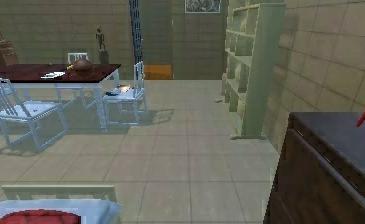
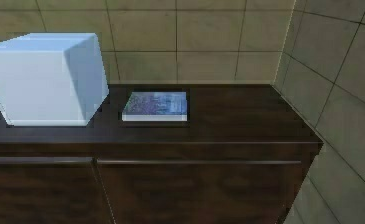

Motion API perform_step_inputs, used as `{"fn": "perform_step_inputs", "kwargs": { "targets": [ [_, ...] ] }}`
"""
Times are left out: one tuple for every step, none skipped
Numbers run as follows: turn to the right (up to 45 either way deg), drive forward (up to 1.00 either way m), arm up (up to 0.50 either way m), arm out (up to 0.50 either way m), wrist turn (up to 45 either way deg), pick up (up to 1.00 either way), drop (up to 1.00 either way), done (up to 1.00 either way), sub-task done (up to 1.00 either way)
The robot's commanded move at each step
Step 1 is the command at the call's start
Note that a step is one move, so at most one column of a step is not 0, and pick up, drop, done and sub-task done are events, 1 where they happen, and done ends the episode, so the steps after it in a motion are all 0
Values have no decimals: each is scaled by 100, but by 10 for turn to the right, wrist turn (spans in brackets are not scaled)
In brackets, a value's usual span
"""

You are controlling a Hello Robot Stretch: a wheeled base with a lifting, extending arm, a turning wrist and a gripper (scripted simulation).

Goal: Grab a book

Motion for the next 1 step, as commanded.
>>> {"fn": "perform_step_inputs", "kwargs": {
  "targets": [
    [0,0,50,0,0,0,0,0,0]
  ]
}}
